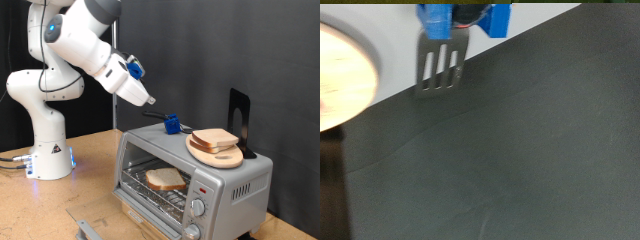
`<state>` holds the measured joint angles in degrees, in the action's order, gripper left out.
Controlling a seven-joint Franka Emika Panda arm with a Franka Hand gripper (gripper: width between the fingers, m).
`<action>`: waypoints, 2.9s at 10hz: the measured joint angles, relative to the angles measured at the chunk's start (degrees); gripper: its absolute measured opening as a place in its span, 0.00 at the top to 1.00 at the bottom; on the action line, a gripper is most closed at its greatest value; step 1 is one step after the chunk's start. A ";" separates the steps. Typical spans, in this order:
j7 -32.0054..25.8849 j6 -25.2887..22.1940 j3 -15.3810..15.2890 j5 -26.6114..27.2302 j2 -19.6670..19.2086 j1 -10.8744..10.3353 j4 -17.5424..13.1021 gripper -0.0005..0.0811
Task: Make a piece of toast with the oven
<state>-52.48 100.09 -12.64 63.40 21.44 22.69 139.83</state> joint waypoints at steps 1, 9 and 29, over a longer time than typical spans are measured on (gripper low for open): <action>0.16 -1.53 1.18 -1.02 -1.65 0.97 -1.51 0.16; 13.74 -23.57 3.74 -24.34 -13.58 4.29 -14.70 0.16; 39.58 -23.42 11.80 -15.46 -24.49 11.87 -18.04 0.16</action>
<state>-12.90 76.67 -0.84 47.93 -3.05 34.56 121.79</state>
